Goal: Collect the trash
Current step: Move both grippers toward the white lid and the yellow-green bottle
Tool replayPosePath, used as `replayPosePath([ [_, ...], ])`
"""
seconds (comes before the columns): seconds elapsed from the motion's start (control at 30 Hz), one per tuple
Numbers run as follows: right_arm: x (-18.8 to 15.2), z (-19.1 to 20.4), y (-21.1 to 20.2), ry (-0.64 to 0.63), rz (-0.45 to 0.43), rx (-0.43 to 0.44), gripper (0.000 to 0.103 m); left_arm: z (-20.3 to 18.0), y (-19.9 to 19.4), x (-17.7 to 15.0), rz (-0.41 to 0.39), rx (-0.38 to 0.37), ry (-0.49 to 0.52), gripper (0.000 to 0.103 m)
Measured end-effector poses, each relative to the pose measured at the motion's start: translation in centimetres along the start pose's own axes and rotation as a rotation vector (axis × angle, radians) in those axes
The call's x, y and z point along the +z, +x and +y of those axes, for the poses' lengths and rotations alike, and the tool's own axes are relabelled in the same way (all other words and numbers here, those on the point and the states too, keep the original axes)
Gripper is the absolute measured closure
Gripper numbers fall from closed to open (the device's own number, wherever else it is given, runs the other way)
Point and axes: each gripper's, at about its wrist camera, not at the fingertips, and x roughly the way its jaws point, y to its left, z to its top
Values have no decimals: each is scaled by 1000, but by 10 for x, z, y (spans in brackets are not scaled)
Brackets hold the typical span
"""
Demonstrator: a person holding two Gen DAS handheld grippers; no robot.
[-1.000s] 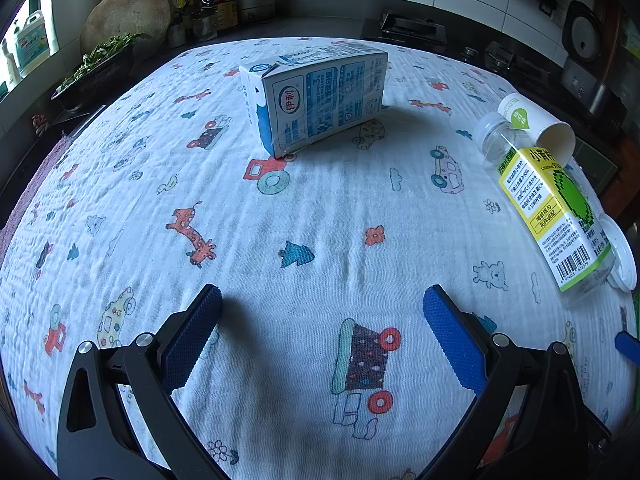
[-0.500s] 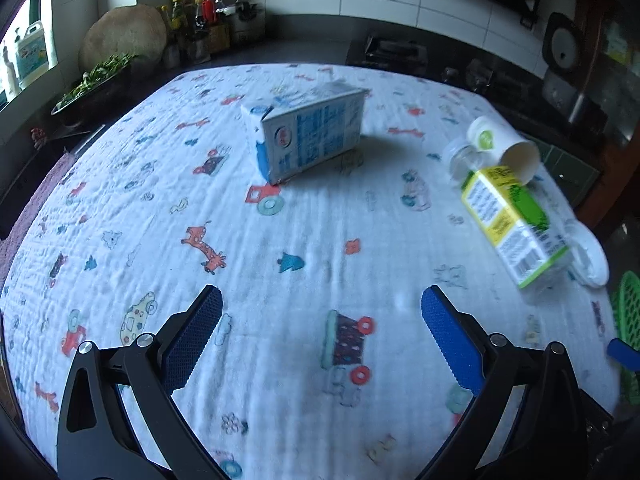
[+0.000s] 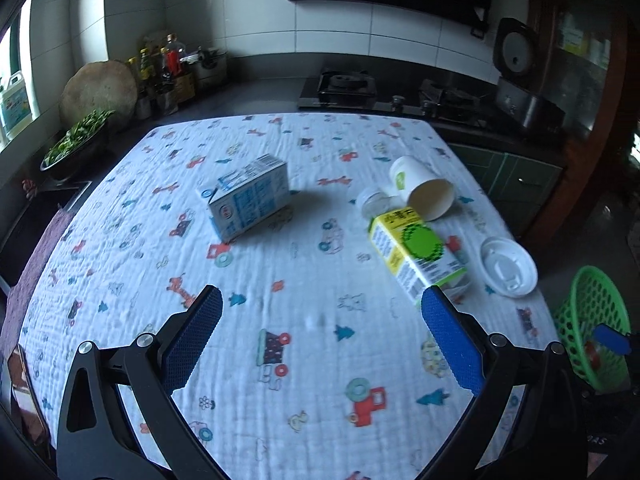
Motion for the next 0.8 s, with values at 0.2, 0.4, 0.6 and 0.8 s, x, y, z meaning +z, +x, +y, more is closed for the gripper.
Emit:
replayPosePath([
  [0.2, 3, -14, -13, 37, -6, -15, 6, -15, -11, 4, -17, -15, 12, 5],
  [0.4, 3, -20, -20, 50, -12, -25, 6, -23, -20, 2, -52, 26, 55, 5],
  [0.6, 8, -24, -20, 51, -8, -18, 6, -25, -24, 5, -67, 42, 73, 5],
  [0.8, 12, -25, -8, 54, 4, -16, 6, -22, -11, 7, -21, 27, 71, 5],
])
